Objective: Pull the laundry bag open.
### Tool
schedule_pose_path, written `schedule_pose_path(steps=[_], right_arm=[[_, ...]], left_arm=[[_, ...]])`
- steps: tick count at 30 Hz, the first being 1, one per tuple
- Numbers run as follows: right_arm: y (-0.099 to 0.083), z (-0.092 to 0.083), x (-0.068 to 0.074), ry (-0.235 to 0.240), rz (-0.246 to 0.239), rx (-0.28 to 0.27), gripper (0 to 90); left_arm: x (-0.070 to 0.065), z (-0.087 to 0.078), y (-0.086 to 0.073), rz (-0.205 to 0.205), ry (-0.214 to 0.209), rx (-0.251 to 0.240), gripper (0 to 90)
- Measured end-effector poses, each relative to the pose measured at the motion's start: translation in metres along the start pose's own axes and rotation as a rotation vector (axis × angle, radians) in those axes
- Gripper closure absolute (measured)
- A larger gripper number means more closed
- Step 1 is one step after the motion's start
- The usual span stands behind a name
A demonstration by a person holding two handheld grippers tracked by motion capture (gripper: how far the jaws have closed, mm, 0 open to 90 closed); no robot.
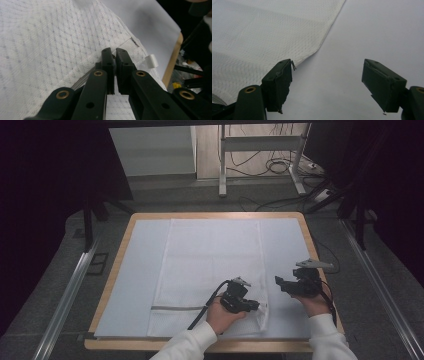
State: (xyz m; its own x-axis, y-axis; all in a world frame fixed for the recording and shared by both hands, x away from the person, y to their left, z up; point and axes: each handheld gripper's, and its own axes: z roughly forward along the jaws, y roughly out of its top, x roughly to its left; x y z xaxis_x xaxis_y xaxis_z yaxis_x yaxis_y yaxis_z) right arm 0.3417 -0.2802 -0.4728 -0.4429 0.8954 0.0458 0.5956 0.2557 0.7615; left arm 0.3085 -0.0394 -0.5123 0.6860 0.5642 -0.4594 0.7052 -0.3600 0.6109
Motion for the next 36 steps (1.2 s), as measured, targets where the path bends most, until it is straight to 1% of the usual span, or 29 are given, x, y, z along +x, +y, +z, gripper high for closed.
schedule_pose_path(steps=[3,5,7,11,16,19,21,24,27,28,31,34,36], right_arm=[[0.0,0.0,0.0,0.0,0.002,0.0,24.1],[0.0,0.0,0.0,0.004,0.005,0.0,23.8],[0.0,-0.001,0.001,0.009,0.01,-0.001,23.6],[0.001,-0.002,0.002,0.035,0.035,-0.004,23.4],[0.002,-0.003,0.003,0.058,0.045,0.002,23.5],[0.002,-0.004,0.004,0.067,0.049,0.004,23.7],[0.002,-0.004,0.005,0.076,0.059,0.001,25.1],[0.004,-0.005,0.006,0.084,0.076,0.013,25.5],[0.004,-0.005,0.008,0.088,0.072,0.024,25.6],[0.004,-0.005,0.008,0.094,0.073,0.026,25.3],[0.004,-0.004,0.011,0.127,0.091,0.035,24.1],[0.005,-0.003,0.017,0.142,0.08,0.046,23.1],[0.006,-0.002,0.021,0.161,0.093,0.058,22.8]], left_arm=[[0.001,-0.005,0.001,-0.009,-0.013,-0.011,86.8],[0.002,-0.009,0.001,-0.004,-0.018,-0.012,86.8],[0.003,-0.012,0.001,-0.008,-0.023,-0.017,86.9],[0.005,-0.018,0.001,-0.006,-0.031,-0.022,86.9],[0.007,-0.026,0.001,0.001,-0.023,-0.027,86.8],[0.007,-0.03,0.0,0.001,-0.018,-0.042,86.9],[0.007,-0.033,-0.001,0.012,-0.014,-0.043,86.9],[0.006,-0.037,-0.001,0.021,-0.006,-0.042,86.9],[0.008,-0.042,0.0,0.018,-0.001,-0.051,86.8],[0.008,-0.043,0.0,0.022,0.002,-0.049,86.8],[0.009,-0.045,0.0,0.016,0.005,-0.055,86.9],[0.008,-0.044,0.0,0.021,0.004,-0.05,86.9],[0.007,-0.043,0.0,0.025,0.003,-0.048,86.9]])
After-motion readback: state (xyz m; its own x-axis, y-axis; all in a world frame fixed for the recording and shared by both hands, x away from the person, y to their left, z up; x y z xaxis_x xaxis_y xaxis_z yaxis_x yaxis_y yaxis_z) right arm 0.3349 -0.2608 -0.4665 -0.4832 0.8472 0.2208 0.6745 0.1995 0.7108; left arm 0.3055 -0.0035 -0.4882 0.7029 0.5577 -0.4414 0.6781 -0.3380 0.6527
